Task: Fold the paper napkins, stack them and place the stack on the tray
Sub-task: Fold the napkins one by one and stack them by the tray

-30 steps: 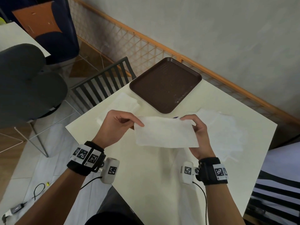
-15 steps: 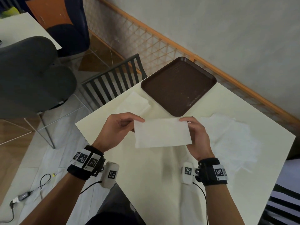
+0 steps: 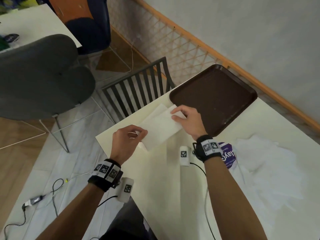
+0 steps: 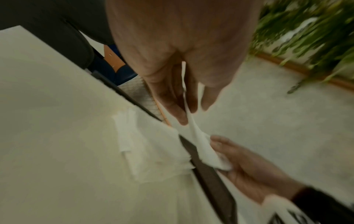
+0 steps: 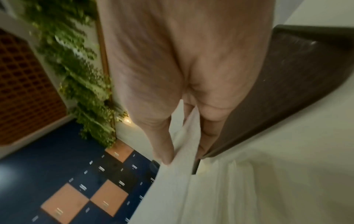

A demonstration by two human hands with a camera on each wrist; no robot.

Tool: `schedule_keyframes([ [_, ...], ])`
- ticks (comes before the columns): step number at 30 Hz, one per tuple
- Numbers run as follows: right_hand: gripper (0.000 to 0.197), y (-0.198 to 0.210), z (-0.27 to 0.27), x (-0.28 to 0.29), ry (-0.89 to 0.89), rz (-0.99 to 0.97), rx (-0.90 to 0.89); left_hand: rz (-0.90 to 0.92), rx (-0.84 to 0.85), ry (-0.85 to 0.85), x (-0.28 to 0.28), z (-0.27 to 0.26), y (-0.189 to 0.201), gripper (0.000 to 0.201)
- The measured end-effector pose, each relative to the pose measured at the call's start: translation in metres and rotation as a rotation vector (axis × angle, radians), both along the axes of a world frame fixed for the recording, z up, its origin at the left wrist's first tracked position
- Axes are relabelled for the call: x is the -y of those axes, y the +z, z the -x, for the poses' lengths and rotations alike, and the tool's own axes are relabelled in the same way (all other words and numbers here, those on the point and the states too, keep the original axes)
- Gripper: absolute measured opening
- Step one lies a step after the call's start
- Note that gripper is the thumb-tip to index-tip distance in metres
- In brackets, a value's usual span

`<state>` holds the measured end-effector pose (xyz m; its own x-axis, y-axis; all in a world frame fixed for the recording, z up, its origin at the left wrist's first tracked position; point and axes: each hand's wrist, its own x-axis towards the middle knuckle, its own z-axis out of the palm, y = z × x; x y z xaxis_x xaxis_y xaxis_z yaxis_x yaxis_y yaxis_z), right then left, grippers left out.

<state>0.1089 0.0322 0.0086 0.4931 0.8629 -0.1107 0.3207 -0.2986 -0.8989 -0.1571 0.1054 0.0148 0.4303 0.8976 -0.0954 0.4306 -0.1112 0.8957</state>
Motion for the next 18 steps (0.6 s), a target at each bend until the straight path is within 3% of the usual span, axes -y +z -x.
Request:
schedule_keyframes([
  [5, 0.010, -0.024, 0.009, -0.055, -0.041, 0.082, 0.195, -0.016, -0.150, 0.068, -0.017, -0.003, -0.041, 0.013],
  [10, 0.013, -0.038, 0.021, -0.066, 0.029, 0.218, 0.386, -0.113, -0.295, -0.049, -0.019, -0.009, -0.051, 0.014],
  [13, 0.017, -0.022, 0.028, -0.046, 0.015, 0.237, 0.541, -0.201, -0.342, -0.059, -0.010, -0.010, -0.050, 0.021],
  [16, 0.015, 0.007, 0.034, -0.001, -0.060, 0.138, 0.535, -0.363, -0.313, -0.063, 0.014, -0.011, -0.044, 0.026],
  [18, 0.011, 0.019, 0.036, 0.043, -0.078, 0.093, 0.532, -0.364, -0.253, -0.114, 0.036, -0.013, -0.038, 0.023],
])
